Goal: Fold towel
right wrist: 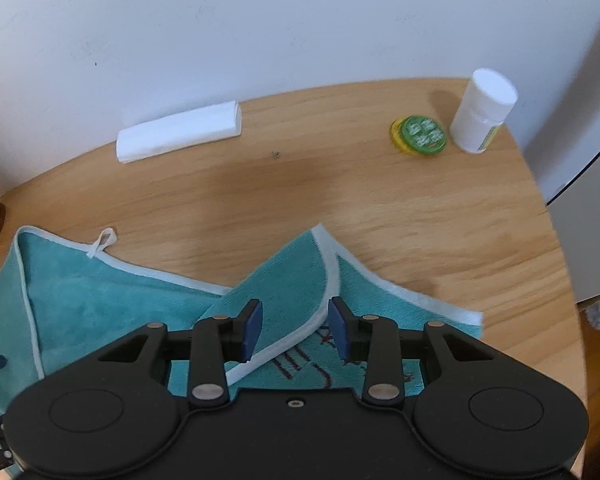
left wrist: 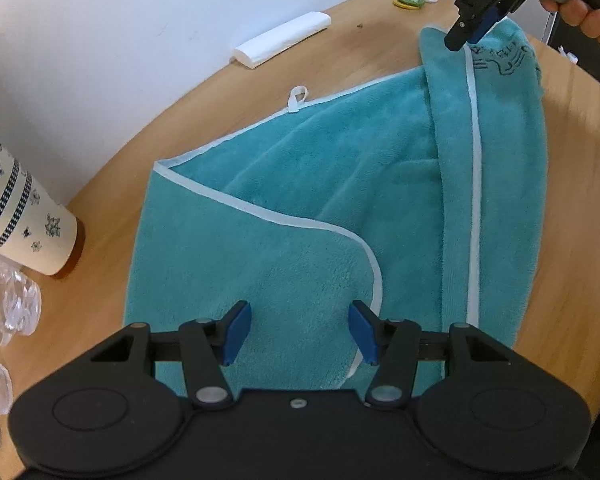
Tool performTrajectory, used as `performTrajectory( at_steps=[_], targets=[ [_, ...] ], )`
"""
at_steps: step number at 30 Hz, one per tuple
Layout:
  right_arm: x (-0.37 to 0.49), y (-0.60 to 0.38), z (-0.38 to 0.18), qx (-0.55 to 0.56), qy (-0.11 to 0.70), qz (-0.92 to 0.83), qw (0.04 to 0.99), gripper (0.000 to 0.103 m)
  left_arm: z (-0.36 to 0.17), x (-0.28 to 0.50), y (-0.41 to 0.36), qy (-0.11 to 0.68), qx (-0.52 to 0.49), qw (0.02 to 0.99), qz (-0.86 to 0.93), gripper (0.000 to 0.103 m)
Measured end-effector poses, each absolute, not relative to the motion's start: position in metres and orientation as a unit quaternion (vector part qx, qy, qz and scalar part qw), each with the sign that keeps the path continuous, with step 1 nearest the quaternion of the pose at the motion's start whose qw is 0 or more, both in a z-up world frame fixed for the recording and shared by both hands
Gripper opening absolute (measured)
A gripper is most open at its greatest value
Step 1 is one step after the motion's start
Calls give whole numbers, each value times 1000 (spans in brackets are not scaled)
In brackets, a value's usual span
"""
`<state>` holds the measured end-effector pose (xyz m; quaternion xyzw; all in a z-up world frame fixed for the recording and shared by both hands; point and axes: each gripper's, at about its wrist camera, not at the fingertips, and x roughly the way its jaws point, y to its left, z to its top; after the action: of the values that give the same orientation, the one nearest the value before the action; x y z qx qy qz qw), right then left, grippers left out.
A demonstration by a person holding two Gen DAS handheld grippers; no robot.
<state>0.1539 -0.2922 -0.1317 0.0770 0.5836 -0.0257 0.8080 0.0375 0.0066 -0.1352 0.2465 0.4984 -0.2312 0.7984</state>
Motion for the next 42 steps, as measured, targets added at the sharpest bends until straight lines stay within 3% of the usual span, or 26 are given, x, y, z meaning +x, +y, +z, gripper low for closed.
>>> performTrajectory(
  at_steps=[5, 7, 9, 12, 16, 18, 24, 26, 27, 28, 36, 42],
  targets=[
    [158, -292, -142, 87, 583, -32, 807, 41, -137, 40, 10, 502, 234, 801, -228, 55],
    [158, -290, -142, 77, 581, -28, 810, 36, -137, 41, 13, 503, 226, 803, -226, 40],
    [156, -288, -141, 72, 577, -20, 813, 24, -136, 41, 16, 504, 217, 806, -224, 37],
    [153, -289, -138, 78, 568, -15, 819, 12, -135, 41, 18, 501, 212, 810, -218, 23],
    [151, -290, -133, 87, 554, 0, 828, 8, -135, 42, 21, 501, 205, 816, -200, 8],
    [150, -288, -126, 96, 540, 19, 836, 8, -133, 43, 24, 502, 203, 819, -191, 5],
    [152, -281, -98, 115, 506, 58, 853, 7, -119, 42, 33, 501, 182, 823, -198, 11],
    [149, -279, -89, 117, 497, 66, 857, 7, -114, 39, 31, 499, 181, 822, -208, 26],
    [147, -279, -84, 118, 493, 70, 859, 7, -113, 38, 29, 498, 183, 820, -217, 41],
    [143, -279, -77, 121, 488, 75, 861, 7, -112, 36, 27, 496, 186, 817, -227, 44],
    [64, -315, -44, 147, 470, 53, 869, 7, -130, 33, 12, 503, 225, 800, -238, 44],
    [-9, -352, -65, 165, 511, -23, 843, 7, -113, 29, -5, 488, 192, 808, -268, 44]
  ],
)
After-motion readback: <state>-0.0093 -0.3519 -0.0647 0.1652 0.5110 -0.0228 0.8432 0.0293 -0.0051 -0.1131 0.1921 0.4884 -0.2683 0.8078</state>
